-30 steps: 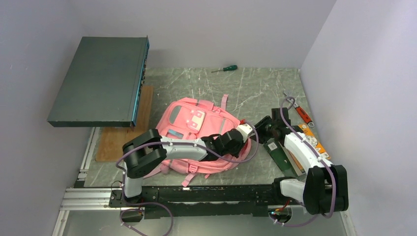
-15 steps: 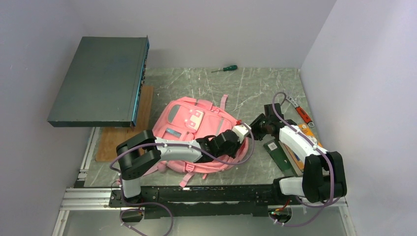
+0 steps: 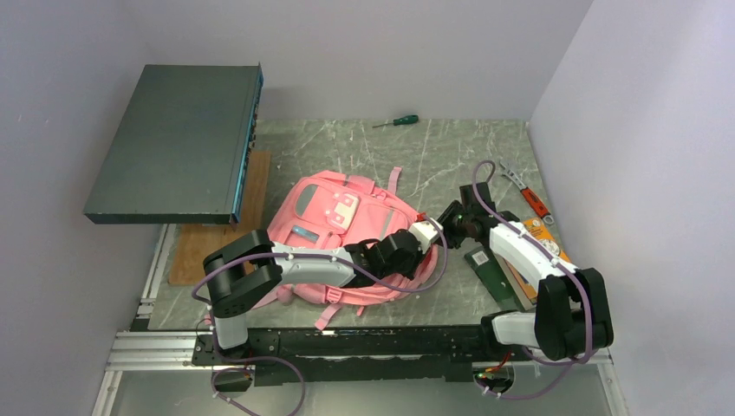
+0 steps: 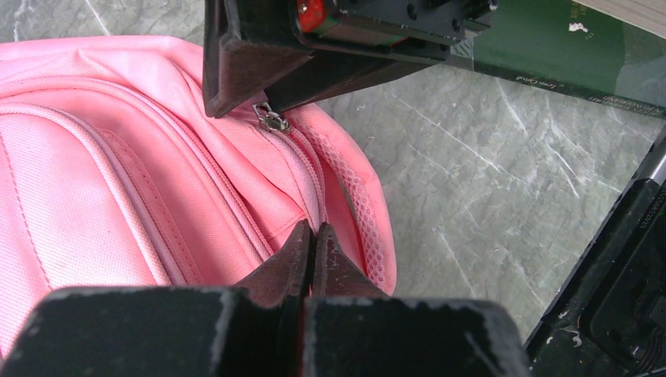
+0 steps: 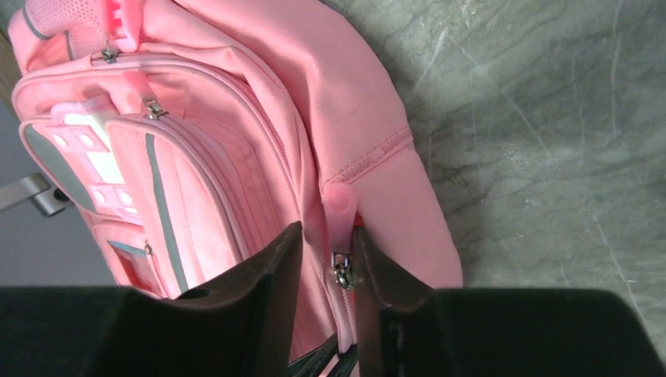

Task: Pack the student bag
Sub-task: Unzip the student bag at the center of the board.

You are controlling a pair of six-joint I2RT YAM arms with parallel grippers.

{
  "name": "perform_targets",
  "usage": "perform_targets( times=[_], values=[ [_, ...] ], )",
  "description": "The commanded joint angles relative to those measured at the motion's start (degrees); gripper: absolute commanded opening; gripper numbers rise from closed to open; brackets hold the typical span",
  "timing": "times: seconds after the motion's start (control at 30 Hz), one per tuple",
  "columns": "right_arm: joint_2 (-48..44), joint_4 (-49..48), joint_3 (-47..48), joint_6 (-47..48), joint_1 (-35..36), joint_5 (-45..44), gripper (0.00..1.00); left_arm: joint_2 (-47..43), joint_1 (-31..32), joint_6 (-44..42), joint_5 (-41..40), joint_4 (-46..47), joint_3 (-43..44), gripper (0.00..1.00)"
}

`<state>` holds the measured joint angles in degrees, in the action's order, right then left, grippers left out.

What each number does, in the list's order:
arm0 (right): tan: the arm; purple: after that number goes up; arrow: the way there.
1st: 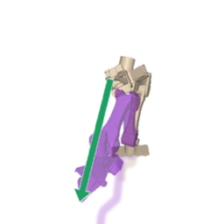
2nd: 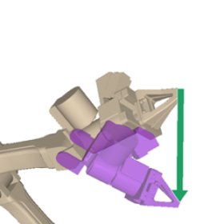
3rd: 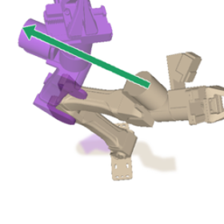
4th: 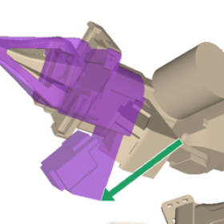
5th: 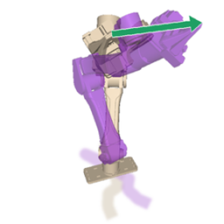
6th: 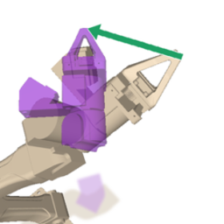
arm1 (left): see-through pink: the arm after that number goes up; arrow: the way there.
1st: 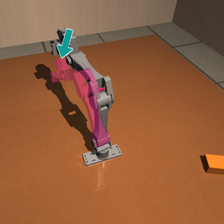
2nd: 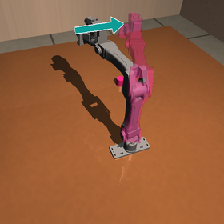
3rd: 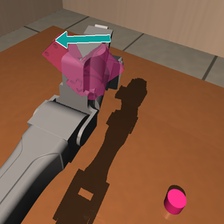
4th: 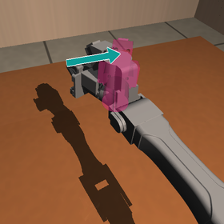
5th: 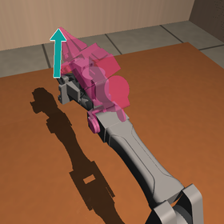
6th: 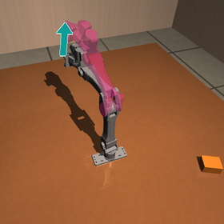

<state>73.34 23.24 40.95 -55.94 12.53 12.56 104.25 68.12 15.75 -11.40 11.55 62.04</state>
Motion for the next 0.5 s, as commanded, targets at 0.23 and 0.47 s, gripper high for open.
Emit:
perform_targets(
  times=[0.23,0.47],
  values=[
    [-1.4,-6.6,1.1,12.2,0.4,-1.7,0.00,-5.2,-0.2,0.4,0.8,0.6,-0.9,0.00],
    [0.8,-11.9,6.1,20.6,-2.0,-0.5,0.00,-12.7,-0.1,-0.3,5.3,-2.5,-3.1,0.00]
  ],
)
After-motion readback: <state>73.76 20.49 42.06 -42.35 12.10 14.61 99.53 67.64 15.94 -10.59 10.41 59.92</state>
